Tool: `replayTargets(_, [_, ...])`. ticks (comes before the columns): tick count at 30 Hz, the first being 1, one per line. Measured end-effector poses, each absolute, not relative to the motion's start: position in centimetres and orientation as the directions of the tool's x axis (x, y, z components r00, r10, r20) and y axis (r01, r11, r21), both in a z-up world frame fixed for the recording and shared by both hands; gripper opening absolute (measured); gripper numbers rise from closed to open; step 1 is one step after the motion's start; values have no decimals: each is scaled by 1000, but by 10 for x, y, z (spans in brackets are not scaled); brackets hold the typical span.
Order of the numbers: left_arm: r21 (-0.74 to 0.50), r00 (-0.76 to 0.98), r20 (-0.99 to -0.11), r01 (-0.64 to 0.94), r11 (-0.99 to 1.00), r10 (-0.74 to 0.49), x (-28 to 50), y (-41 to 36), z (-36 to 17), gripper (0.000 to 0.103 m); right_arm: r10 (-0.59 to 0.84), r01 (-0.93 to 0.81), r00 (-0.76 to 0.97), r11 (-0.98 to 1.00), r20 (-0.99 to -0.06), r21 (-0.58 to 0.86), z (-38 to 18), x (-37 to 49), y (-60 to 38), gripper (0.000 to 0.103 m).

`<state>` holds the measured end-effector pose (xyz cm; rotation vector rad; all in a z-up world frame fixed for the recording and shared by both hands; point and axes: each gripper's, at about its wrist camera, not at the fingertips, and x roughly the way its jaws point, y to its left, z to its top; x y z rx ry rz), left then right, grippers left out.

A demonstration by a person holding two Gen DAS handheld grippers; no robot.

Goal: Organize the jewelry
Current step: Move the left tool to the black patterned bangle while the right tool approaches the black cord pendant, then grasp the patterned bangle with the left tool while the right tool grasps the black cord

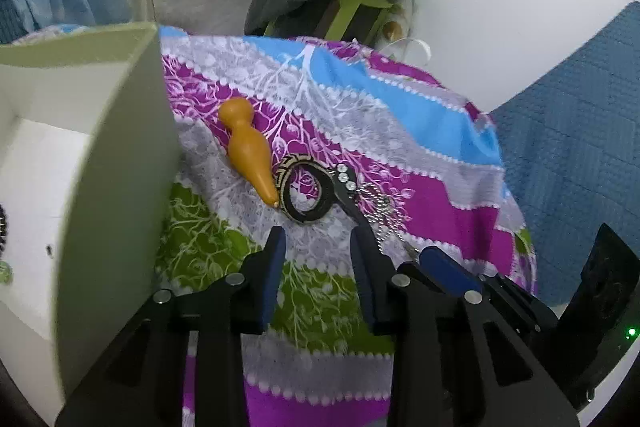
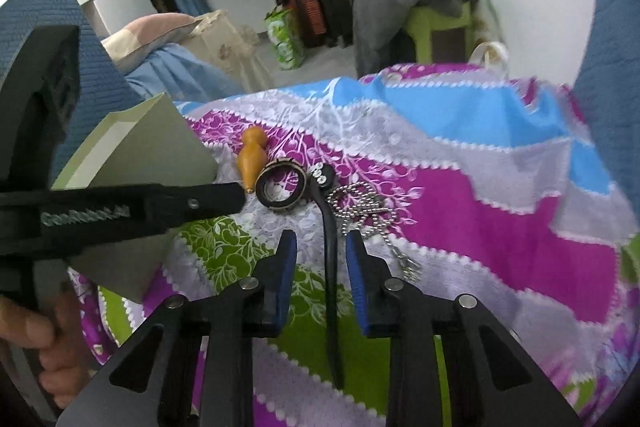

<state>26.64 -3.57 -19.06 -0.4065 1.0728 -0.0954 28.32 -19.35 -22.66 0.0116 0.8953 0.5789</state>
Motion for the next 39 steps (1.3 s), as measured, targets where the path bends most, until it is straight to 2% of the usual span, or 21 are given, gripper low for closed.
replayTargets(2, [-366, 476, -839, -134, 921, -264, 273, -36, -198, 30, 486, -484, 467, 840, -739, 246, -232, 289, -191, 23])
replayTargets(12, [-311, 466, -864, -192, 931, -192, 296, -35, -221, 30, 472, -516, 425, 828, -773, 222, -252, 304, -179, 22])
replayTargets(16, [-300, 468, -864, -185, 936, -184, 299, -35, -225, 21, 447, -532, 442, 829, -777, 174, -253, 303, -175, 20])
replayTargets(19, [-301, 474, -861, -181, 936, -186, 300, -35, -223, 8, 416, -525, 461, 840, -784, 137, -253, 303, -173, 12])
replayTargets(23, [-301, 484, -854, -161, 940, -191, 297, -36, -216, 7, 409, -495, 468, 856, -783, 152, -251, 304, -175, 7])
replayTargets(39, [-315, 479, -847, -101, 944, -231, 240, -37, -184, 7, 360, -351, 490, 915, -794, 199, -224, 261, -200, 7])
